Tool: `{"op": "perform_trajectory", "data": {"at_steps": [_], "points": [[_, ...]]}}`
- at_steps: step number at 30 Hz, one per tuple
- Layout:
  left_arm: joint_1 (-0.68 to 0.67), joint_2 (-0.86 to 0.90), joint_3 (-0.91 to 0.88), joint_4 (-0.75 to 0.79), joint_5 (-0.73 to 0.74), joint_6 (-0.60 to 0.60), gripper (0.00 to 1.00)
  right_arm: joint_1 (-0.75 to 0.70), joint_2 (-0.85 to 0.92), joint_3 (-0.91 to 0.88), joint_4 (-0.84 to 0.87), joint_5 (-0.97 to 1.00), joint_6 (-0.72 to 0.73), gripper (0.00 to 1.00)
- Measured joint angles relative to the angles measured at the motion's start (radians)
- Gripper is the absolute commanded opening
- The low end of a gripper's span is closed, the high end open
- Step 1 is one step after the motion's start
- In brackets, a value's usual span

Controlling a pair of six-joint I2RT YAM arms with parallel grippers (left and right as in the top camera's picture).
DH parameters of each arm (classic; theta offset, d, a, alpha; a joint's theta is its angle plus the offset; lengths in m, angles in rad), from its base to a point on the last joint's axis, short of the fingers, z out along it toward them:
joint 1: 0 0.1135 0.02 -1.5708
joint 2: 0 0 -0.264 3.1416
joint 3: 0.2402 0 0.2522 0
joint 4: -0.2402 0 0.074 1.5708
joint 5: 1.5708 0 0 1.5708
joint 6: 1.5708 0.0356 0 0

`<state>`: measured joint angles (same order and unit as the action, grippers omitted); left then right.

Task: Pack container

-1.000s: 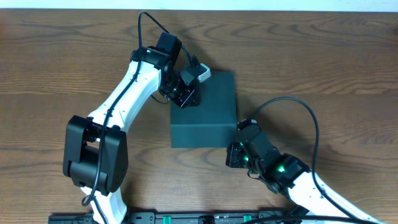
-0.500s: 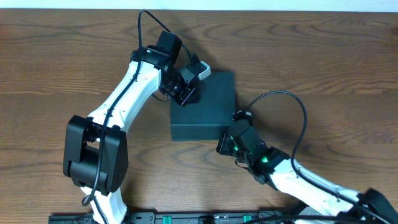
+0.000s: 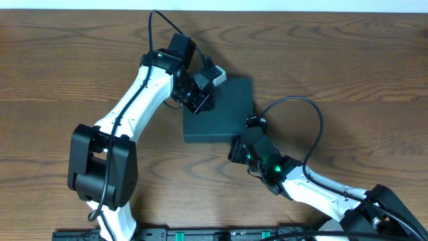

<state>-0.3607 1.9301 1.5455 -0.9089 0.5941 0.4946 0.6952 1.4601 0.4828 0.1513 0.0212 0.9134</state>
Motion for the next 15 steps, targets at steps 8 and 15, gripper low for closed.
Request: {"op": "perform_trajectory", "data": {"at_steps": [8,15], "points": [[0.000,-0.017,-0.002,-0.127,-0.003,-0.023,0.06,0.000,-0.091,-0.001,-0.123,-0.139,-0.015,0.01],[0.000,-0.236,-0.006,-0.252,-0.006,-0.027,0.06,0.000,-0.449,0.001,-0.360,-0.166,-0.048,0.01]]}}
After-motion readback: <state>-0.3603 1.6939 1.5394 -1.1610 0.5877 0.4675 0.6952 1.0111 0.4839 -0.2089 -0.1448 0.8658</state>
